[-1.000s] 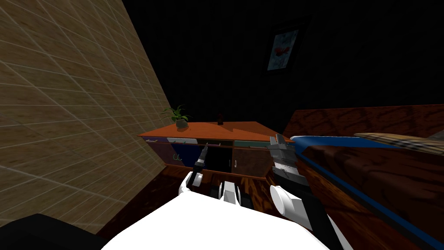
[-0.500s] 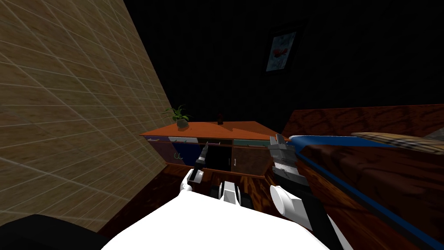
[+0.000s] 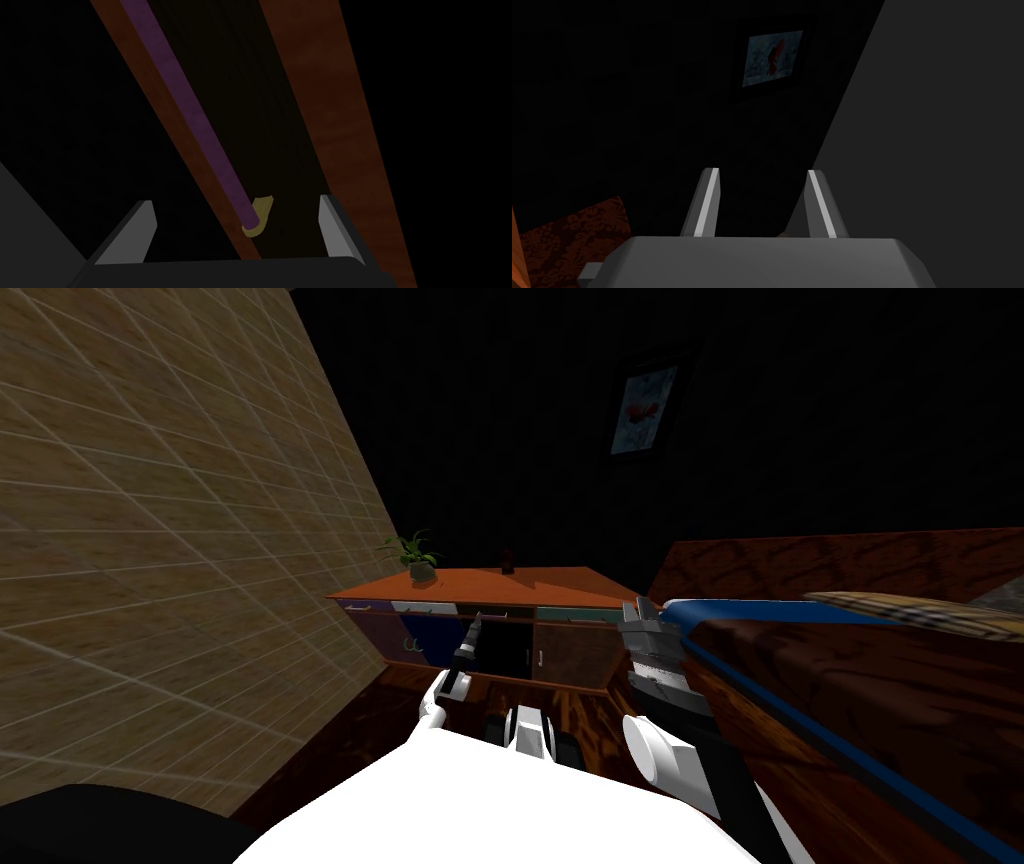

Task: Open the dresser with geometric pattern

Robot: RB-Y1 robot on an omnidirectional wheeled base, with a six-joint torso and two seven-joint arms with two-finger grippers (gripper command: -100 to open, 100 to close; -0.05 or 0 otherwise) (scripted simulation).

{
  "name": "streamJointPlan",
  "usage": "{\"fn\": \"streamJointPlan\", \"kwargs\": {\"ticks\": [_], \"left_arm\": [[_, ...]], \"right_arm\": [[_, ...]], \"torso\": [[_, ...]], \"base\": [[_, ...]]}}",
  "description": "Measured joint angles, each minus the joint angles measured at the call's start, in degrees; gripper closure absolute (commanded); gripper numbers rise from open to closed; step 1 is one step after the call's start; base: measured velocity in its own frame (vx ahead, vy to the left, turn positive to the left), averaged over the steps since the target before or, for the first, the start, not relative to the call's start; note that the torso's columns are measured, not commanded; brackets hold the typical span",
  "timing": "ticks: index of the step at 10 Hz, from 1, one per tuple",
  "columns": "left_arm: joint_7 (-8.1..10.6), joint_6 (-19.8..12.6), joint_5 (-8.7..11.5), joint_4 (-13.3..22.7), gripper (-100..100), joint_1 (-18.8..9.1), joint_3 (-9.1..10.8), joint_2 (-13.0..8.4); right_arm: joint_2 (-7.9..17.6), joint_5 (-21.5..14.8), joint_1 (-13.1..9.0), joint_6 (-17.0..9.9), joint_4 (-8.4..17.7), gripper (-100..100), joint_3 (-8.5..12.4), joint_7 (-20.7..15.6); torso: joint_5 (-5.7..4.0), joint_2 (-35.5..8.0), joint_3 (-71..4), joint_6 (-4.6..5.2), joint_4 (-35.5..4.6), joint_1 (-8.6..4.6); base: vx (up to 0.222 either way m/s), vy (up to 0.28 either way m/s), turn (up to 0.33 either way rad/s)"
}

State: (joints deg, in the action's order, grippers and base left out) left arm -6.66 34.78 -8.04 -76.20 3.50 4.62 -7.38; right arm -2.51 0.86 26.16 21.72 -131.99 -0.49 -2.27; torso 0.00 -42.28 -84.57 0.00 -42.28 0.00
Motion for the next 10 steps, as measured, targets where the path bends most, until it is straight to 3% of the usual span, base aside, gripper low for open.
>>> {"fn": "streamJointPlan", "kwargs": {"ticks": [7, 10], "left_arm": [[0.06, -8.6, 0.0, -1.6, -100, -3.5, -0.16, 1.0], [0.18, -12.1, 0.0, -2.6, -100, -4.5, -0.3, 2.7]], "right_arm": [[0.0, 0.0, 0.0, 0.0, 0.0, 0, 0.0, 0.0], [0.0, 0.0, 0.0, 0.0, 0.0, 0, 0.0, 0.0]], "torso": [[-0.01, 0.0, 0.0, 0.0, 0.0, -0.03], [0.0, 0.0, 0.0, 0.0, 0.0, 0.01]], "base": [[-0.048, -0.021, 0.004], [-0.029, -0.011, 0.002]]}}
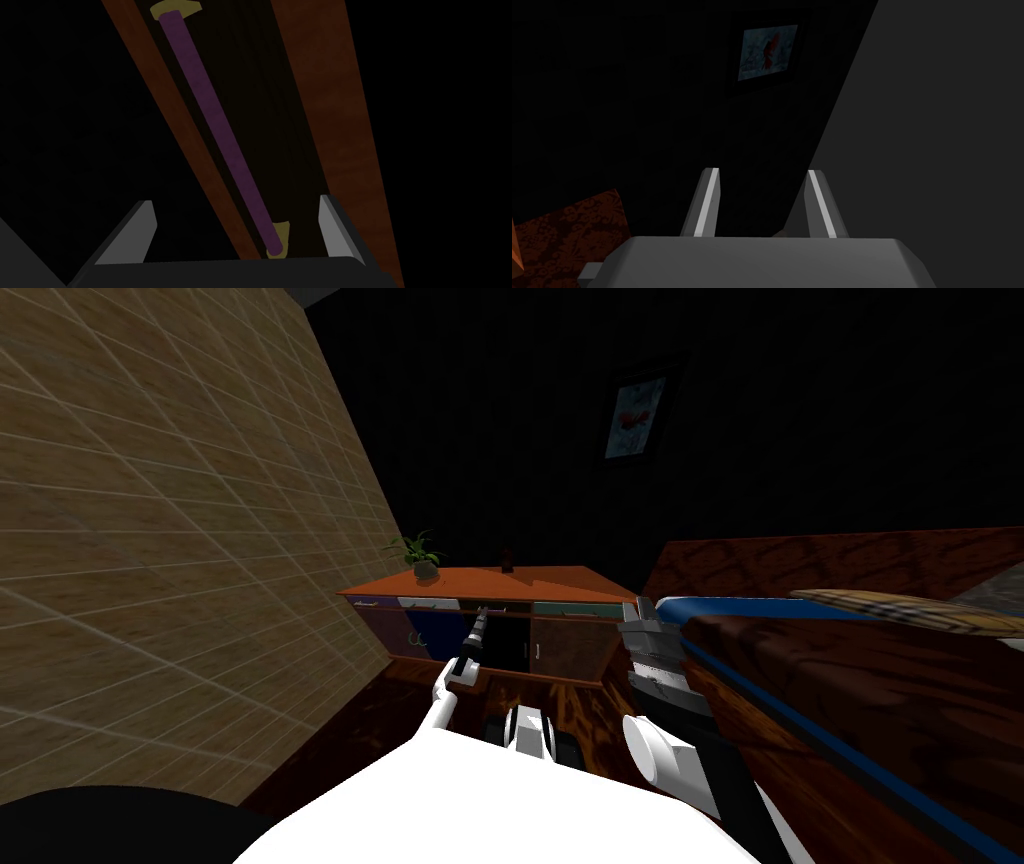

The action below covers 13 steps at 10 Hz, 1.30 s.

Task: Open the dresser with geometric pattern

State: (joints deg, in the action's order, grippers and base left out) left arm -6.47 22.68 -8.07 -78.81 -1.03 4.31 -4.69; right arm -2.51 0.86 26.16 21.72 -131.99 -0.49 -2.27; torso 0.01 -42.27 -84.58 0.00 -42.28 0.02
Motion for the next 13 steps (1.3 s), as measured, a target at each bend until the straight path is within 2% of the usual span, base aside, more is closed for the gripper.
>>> {"fn": "streamJointPlan", "kwargs": {"ticks": [1, 2, 4, 5, 7, 12, 13], "left_arm": [[-0.01, -0.3, 0.0, 0.0, -100, -0.1, -0.01, 0.1], [-0.29, -0.3, 0.0, 0.4, -100, -0.6, 0.88, 0.1], [-1.66, 0.1, 0.2, 3.8, -100, -3.6, 4.26, 0.3], [-2.11, -0.5, 0.3, 3.8, -100, -4.2, 5.75, 0.2], [-2.95, 0.1, 0.5, 6.5, -100, -6.1, 7.98, 0.2], [-5.88, 0.4, 1.2, 14.3, -100, -13.6, 16.77, -0.3], [-6.02, 0.3, 1.2, 14.4, 100, -13.7, 16.96, -0.2]], "right_arm": [[0.0, 0.0, 0.0, 0.0, 0.0, 0, 0.0, 0.0], [0.0, 0.0, 0.0, 0.0, 0.0, 0, 0.0, 0.0], [0.0, 0.0, 0.0, 0.0, 0.0, 0, 0.0, 0.0], [0.0, 0.0, 0.0, 0.0, 0.0, 0, 0.0, 0.0], [0.0, 0.0, 0.0, 0.0, 0.0, 0, 0.0, 0.0], [0.0, 0.0, 0.0, 0.0, 0.0, 0, 0.0, 0.0], [0.0, 0.0, 0.0, 0.0, 0.0, 0, 0.0, 0.0]], "torso": [[0.0, 0.0, 0.0, -0.01, 0.0, 0.02], [0.01, 0.0, 0.0, 0.02, 0.0, 0.05], [0.01, -0.2, 0.1, 0.0, -0.1, 0.03], [0.0, -0.2, 0.1, -0.02, -0.1, 0.01], [-0.01, 0.1, -0.1, 0.02, 0.0, -0.04], [-0.01, 0.0, 0.0, -0.01, 0.0, -0.02], [-0.01, 0.1, -0.1, -0.05, 0.0, -0.02]], "base": [[-0.035, 0.01, -0.174], [-0.072, 0.036, -0.264], [-0.113, 0.036, -0.297], [-0.071, 0.028, -0.058], [-0.06, 0.023, -0.217], [-0.082, 0.019, -0.219], [0.038, -0.002, 0.421]]}}
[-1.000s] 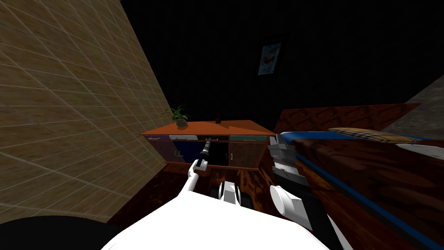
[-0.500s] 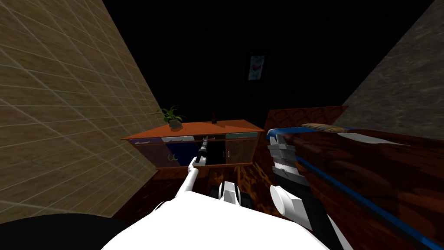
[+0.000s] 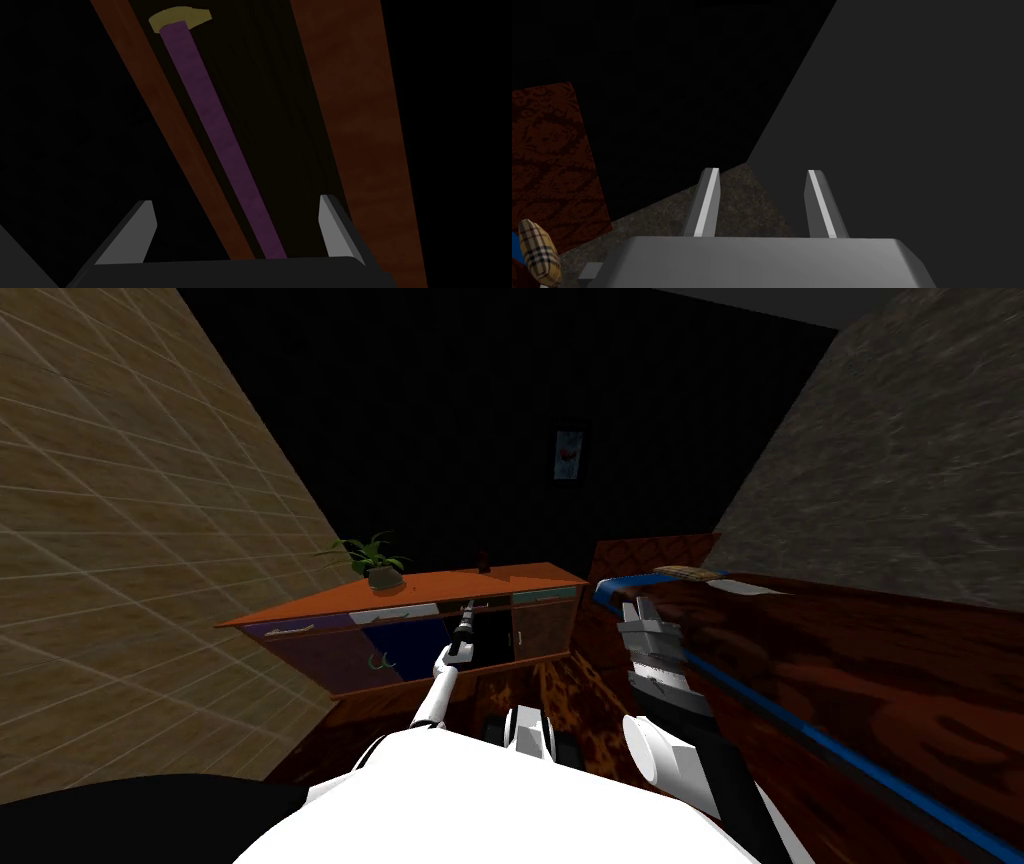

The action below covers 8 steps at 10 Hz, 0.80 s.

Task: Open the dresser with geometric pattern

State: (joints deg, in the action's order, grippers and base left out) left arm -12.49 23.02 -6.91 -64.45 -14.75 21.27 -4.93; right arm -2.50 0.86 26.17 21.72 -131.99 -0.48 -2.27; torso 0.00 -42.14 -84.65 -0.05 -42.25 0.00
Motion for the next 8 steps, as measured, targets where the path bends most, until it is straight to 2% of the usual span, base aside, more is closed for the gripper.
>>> {"fn": "streamJointPlan", "kwargs": {"ticks": [1, 2, 3, 7, 8], "left_arm": [[0.51, 0.1, -0.1, -1.4, 100, 1.5, -1.52, 0.1], [1.2, -0.1, -0.2, -2.2, 100, 3.2, -3.31, 0.2], [1.5, 0.0, -0.3, -2.9, 100, 3.8, -4.06, 0.3], [3.8, -0.4, -0.7, -8.8, 100, 8.4, -10.38, 0.0], [4.37, -0.9, -0.9, -11.6, 100, 10.7, -12.34, 0.4]], "right_arm": [[0.0, 0.0, 0.0, 0.0, 0.0, 0, 0.0, 0.0], [0.0, 0.0, 0.0, 0.0, 0.0, 0, 0.0, 0.0], [0.0, 0.0, 0.0, 0.0, 0.0, 0, 0.0, 0.0], [0.0, 0.0, 0.0, 0.0, 0.0, 0, 0.0, 0.0], [0.0, 0.0, 0.0, 0.0, 0.0, 0, 0.0, 0.0]], "torso": [[0.0, 0.2, -0.1, -0.06, 0.1, 0.02], [-0.25, -0.1, 0.0, -0.03, -0.3, -0.18], [-0.21, -0.1, 0.1, 0.23, -0.3, -0.16], [0.0, -0.1, 0.0, 0.05, 0.0, 0.0], [0.0, -0.1, 0.1, 0.06, 0.0, -0.02]], "base": [[0.082, -0.031, 0.333], [0.09, -0.029, 0.101], [0.071, -0.025, 0.154], [0.099, -0.026, 0.26], [0.105, -0.04, 0.257]]}}
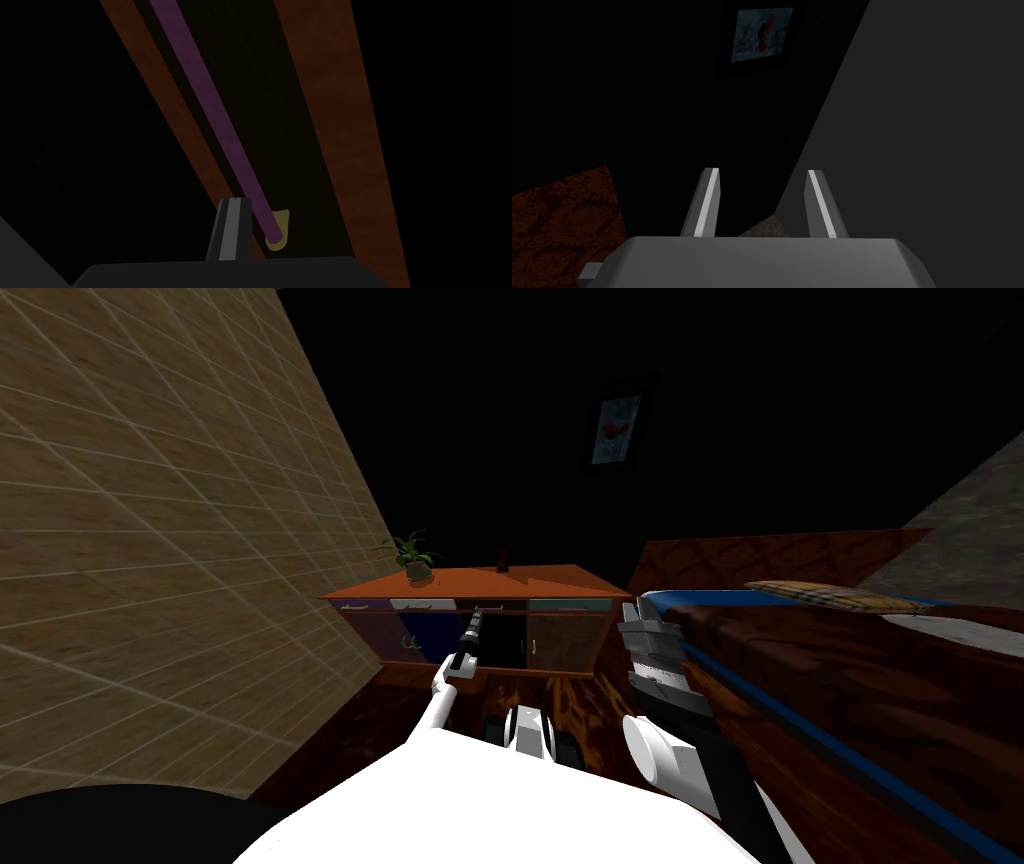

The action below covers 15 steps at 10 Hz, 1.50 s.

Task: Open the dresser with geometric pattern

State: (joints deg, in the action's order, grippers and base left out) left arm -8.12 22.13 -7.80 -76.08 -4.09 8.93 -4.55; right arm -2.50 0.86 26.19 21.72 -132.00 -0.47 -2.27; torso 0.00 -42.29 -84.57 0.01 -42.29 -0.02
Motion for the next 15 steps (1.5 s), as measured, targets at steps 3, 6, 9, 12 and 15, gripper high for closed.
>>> {"fn": "streamJointPlan", "kwargs": {"ticks": [3, 6, 9, 12, 15], "left_arm": [[1.41, 0.8, -0.2, -1.8, -100, 2.7, -3.69, -0.2], [1.68, -0.9, 0.0, -2.6, -100, 1.8, -3.8, -1.7], [2.1, -3.0, 0.2, -3.4, -100, 1.1, -3.86, -1.5], [2.19, -3.4, 0.2, -3.8, 100, 1.1, -3.98, -1.6], [2.41, -4.1, 0.1, -4.9, 100, 1.4, -4.35, -1.7]], "right_arm": [[0.0, 0.0, 0.0, 0.0, 0.0, 0, 0.0, 0.0], [0.0, 0.0, 0.0, 0.0, 0.0, 0, 0.0, 0.0], [0.0, 0.0, 0.0, 0.0, 0.0, 0, 0.0, 0.0], [0.0, 0.0, 0.0, 0.0, 0.0, 0, 0.0, 0.0], [0.0, 0.0, -0.1, 0.0, 0.0, 0, 0.0, 0.0]], "torso": [[0.02, -0.2, 0.1, 0.04, 0.0, 0.09], [-0.02, -0.1, 0.1, 0.0, 0.0, -0.07], [0.04, 0.2, -0.1, -0.01, 0.1, 0.15], [0.01, -0.4, 0.2, -0.01, -0.1, 0.05], [0.0, -0.1, 0.1, -0.01, 0.0, 0.04]], "base": [[0.048, -0.023, 0.113], [-0.029, -0.048, -0.002], [0.017, -0.012, -0.007], [-0.092, -0.002, 0.012], [-0.201, -0.014, 0.019]]}}
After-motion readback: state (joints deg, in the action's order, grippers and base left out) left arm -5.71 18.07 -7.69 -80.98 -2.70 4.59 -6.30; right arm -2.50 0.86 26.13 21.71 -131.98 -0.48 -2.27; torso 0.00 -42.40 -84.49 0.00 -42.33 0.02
